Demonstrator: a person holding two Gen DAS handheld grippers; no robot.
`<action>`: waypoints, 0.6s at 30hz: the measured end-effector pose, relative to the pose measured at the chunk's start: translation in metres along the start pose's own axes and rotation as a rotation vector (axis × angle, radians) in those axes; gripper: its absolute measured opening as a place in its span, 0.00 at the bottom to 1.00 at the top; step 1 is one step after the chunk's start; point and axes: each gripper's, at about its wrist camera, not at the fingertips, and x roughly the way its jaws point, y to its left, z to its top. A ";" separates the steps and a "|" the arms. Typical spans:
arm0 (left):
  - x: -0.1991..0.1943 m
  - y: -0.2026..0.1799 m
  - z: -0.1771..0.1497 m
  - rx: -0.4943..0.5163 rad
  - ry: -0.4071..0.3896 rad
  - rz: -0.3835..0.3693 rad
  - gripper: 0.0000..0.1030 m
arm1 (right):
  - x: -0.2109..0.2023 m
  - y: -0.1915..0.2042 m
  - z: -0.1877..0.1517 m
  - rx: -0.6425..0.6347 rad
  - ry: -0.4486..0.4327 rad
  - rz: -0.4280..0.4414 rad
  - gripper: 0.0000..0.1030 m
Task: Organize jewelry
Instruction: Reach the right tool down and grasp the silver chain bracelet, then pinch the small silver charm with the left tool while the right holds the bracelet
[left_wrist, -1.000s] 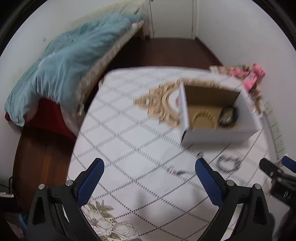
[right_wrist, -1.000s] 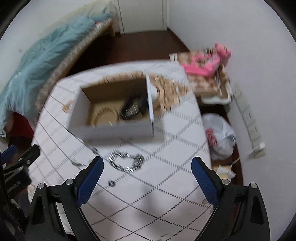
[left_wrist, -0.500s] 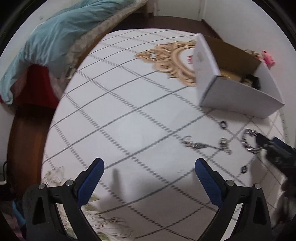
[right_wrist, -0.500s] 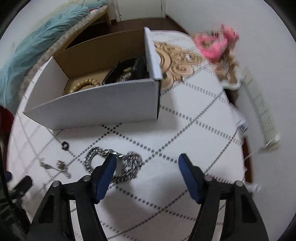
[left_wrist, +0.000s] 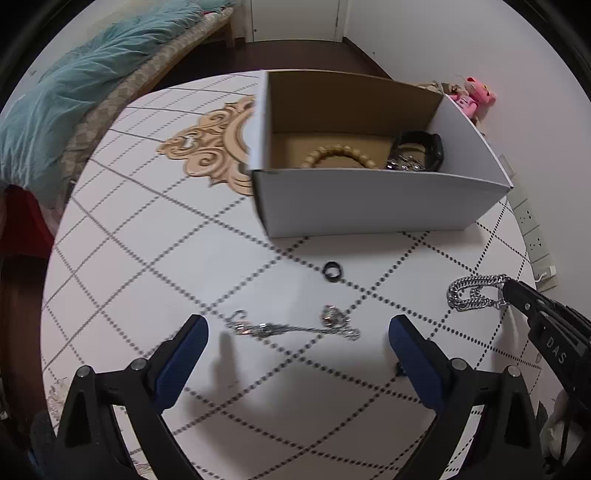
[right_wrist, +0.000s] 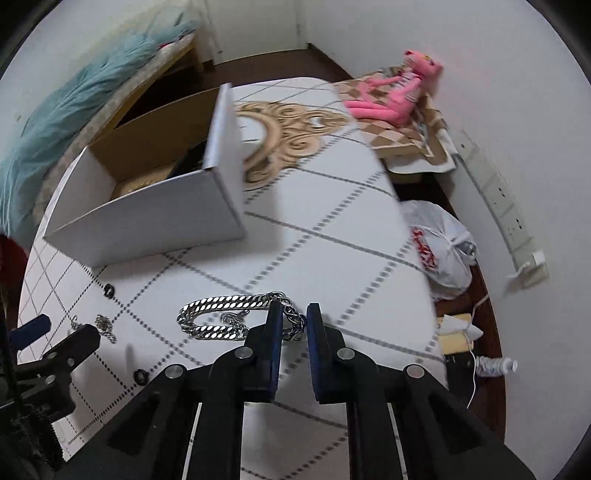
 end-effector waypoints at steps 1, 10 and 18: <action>0.002 -0.003 0.000 0.007 0.001 -0.003 0.91 | 0.001 -0.003 0.000 0.009 0.003 0.000 0.12; 0.008 -0.011 -0.002 0.040 0.003 0.012 0.20 | 0.000 0.000 -0.002 0.005 0.004 -0.004 0.03; -0.003 -0.002 0.000 0.023 -0.024 -0.039 0.06 | -0.018 -0.002 0.000 0.050 -0.039 0.067 0.03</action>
